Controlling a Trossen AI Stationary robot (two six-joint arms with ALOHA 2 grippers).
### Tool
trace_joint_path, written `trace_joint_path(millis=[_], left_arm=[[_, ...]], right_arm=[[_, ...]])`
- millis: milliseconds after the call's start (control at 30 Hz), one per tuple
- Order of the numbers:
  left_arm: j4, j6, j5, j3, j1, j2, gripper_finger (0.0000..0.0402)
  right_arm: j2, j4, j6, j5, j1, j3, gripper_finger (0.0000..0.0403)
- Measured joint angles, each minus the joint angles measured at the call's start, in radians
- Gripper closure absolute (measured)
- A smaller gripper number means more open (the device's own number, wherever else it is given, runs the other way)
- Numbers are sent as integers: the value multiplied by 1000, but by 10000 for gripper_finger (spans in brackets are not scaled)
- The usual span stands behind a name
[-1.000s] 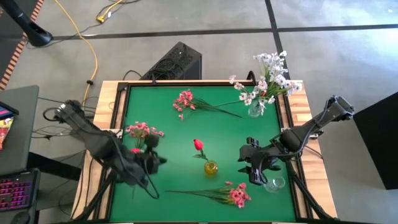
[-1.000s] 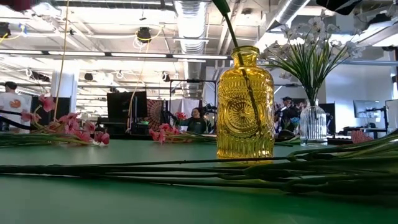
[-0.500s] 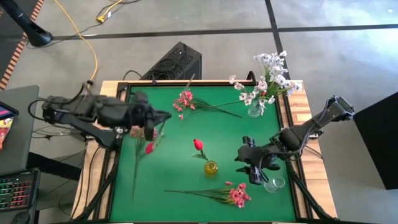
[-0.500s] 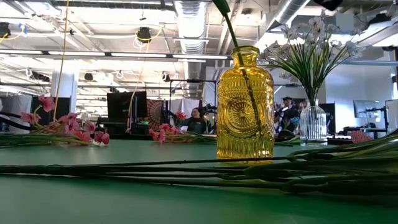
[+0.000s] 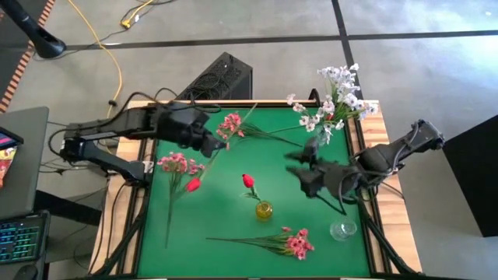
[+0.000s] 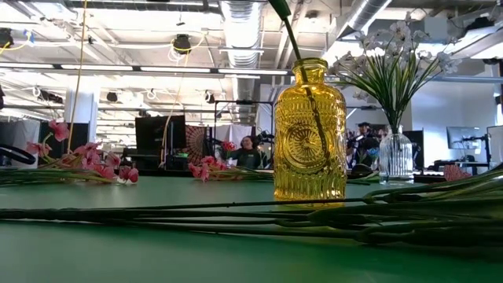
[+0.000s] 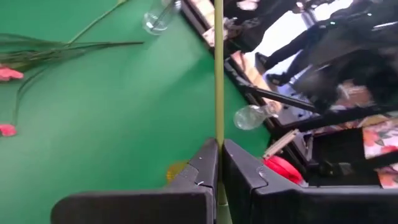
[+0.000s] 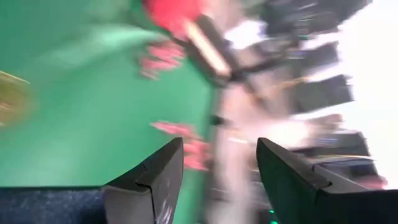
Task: Sort flowers into vase by color
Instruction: Put the bottom red tulip into the yellow vase
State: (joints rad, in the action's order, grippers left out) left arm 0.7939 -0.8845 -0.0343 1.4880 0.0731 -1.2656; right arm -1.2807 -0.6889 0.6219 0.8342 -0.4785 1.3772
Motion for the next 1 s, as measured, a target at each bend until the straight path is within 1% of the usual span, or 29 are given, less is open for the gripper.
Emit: trace_joint_path(millis=[67, 133, 200, 300, 433, 567, 667, 767, 867, 1000], left_arm=[[-19, 0, -11, 0, 15, -29, 401], [-57, 8, -28, -1, 18, -58, 401], [-118, 11, -54, -1, 18, -90, 401], [-191, 14, -82, -1, 18, -134, 401], [-244, 13, -123, -1, 18, -180, 401], [-244, 14, -126, -2, 21, -194, 401], [-248, 18, -126, -1, 31, -193, 401], [-246, 27, -148, -2, 44, -188, 401], [-249, 27, -173, -1, 51, -183, 401], [-242, 36, -177, -1, 51, -185, 401]], right_arm=[[1, 48, 147, 63, 33, 12, 175], [0, 118, 263, 78, 81, 12, 175], [0, 173, 347, 64, 129, 12, 175], [0, 216, 436, 15, 203, 12, 175], [0, 221, 485, -66, 272, 12, 175], [-10, 228, 490, -151, 310, 12, 175], [-29, 224, 513, -165, 318, 12, 181], [-60, 230, 515, -207, 328, 12, 191], [-104, 258, 555, -207, 338, 12, 203], [-149, 318, 608, -190, 338, 12, 217]])
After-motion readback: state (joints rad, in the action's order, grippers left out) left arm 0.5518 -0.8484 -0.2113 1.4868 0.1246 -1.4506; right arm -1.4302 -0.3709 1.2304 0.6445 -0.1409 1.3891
